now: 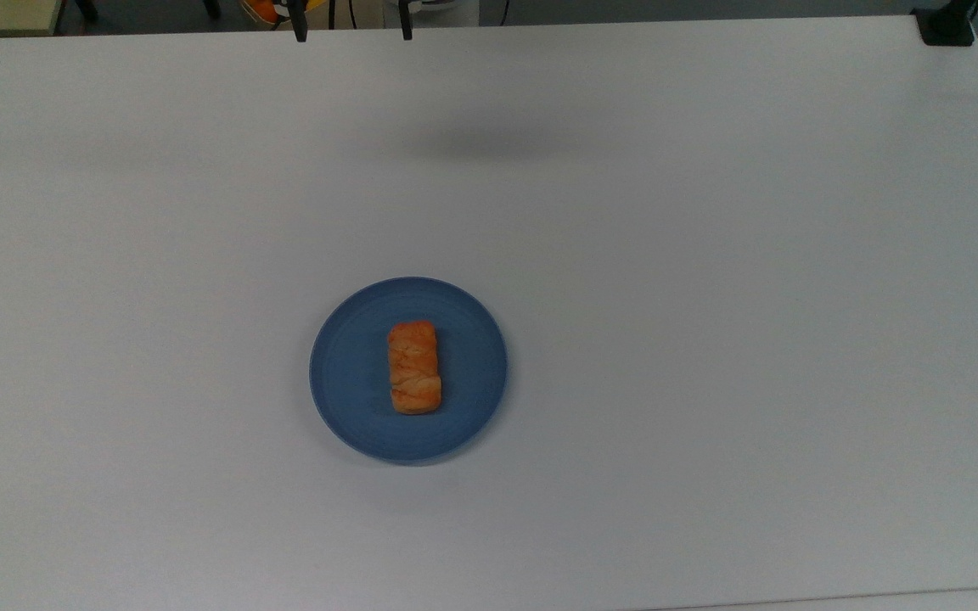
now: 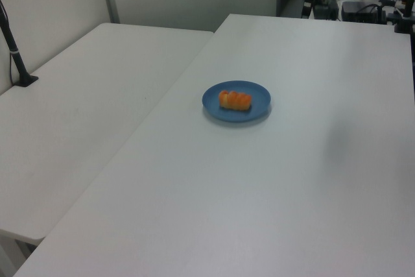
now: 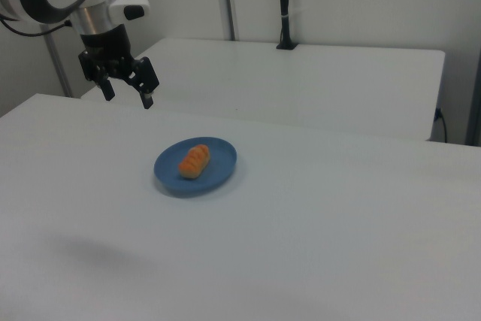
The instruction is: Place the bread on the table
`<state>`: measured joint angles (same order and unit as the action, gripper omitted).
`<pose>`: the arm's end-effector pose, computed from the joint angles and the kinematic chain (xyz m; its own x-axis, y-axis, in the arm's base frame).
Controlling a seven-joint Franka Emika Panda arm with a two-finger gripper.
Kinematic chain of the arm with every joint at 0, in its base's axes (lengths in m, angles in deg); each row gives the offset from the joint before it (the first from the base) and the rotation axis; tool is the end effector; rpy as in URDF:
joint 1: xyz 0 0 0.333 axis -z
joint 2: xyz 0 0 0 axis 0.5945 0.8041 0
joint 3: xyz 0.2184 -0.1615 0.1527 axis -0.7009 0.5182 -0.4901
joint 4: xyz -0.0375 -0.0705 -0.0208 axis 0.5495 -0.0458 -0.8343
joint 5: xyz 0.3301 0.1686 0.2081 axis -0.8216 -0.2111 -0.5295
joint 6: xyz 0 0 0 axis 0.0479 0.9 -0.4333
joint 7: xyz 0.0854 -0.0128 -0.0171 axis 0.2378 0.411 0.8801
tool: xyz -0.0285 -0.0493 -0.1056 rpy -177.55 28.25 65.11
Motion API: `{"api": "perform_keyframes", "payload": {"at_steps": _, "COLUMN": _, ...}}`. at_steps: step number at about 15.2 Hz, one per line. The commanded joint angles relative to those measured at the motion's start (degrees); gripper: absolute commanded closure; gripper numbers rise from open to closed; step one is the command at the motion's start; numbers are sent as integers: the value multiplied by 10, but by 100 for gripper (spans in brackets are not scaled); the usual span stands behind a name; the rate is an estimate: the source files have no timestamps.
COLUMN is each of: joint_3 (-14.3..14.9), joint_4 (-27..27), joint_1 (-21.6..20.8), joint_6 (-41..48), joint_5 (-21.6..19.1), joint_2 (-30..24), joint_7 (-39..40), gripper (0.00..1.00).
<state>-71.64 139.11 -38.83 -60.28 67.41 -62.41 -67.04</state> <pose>0.5983 0.0126 0.5944 0.9880 0.0646 0.1402 0.0699 -0.9970 -0.0330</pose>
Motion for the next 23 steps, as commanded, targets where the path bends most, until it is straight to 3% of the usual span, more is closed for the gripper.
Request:
{"api": "perform_keyframes", "payload": {"at_steps": 1, "joint_3": -1, "joint_4": 11, "joint_1": 2, "joint_6": -1, "joint_5": -13, "joint_2": -9, "joint_7": 19, "gripper": 0}}
{"api": "perform_keyframes", "payload": {"at_steps": 9, "joint_3": -1, "joint_4": 15, "joint_1": -5, "joint_6": 4, "joint_5": -11, "joint_2": -1, "joint_7": 22, "gripper": 0}}
{"api": "perform_keyframes", "payload": {"at_steps": 13, "joint_3": -1, "joint_4": 6, "joint_1": -19, "joint_6": -12, "joint_5": -13, "joint_2": 50, "joint_7": 21, "gripper": 0}}
{"api": "perform_keyframes", "payload": {"at_steps": 23, "joint_3": -1, "joint_4": -2, "joint_1": -18, "joint_6": -261, "joint_5": -15, "joint_2": 191, "joint_7": 12, "gripper": 0}}
